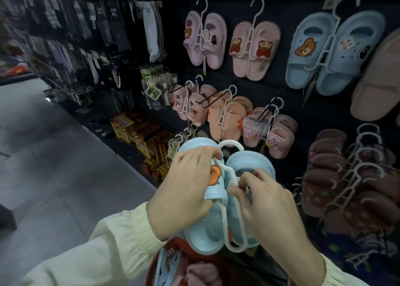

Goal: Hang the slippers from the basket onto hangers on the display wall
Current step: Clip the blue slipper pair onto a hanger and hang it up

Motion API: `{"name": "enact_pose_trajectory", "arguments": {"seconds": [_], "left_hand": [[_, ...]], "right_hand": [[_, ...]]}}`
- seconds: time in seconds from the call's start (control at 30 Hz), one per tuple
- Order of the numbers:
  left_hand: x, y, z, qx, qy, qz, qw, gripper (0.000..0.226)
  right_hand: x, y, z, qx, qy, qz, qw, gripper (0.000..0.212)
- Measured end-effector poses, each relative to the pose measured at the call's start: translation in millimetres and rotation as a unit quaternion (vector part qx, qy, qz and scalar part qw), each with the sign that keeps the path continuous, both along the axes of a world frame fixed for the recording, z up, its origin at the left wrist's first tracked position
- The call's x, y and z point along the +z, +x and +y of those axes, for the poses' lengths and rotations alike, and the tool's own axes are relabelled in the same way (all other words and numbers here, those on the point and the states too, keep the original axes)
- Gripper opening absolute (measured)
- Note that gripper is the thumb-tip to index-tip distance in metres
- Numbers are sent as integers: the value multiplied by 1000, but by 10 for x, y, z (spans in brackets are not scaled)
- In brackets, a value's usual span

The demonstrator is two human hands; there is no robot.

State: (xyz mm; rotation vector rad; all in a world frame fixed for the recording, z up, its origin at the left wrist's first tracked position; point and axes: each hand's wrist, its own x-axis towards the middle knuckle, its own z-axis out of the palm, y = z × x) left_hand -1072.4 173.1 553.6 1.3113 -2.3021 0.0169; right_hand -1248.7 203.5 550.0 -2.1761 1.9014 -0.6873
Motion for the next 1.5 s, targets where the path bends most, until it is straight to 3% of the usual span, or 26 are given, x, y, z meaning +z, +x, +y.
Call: {"name": "enact_pose_trajectory", "arguments": {"seconds": [0.37, 0.5, 0.77, 0.97, 1.17, 1.5], "left_hand": [[-12, 12, 216, -35, 22, -62, 997, 85], [-113, 27, 220, -13, -21, -99, 995, 91], [-214, 12, 260, 13, -80, -94, 992, 104], [-220, 28, 254, -3, -124, -73, 990, 89], [-208, 162, 218, -27, -110, -82, 990, 85], [-96, 215, 35, -103, -92, -90, 986, 86]], "right_hand": [[106, 99, -229, -73, -86, -41, 993, 24], [175, 90, -299, -79, -107, -49, 990, 24], [296, 46, -357, -65, -71, -106, 990, 29], [338, 32, -344, -39, -38, -141, 989, 29], [413, -99, -394, -32, -5, -193, 981, 39], [641, -386, -606, -63, -59, -235, 968, 9]]}}
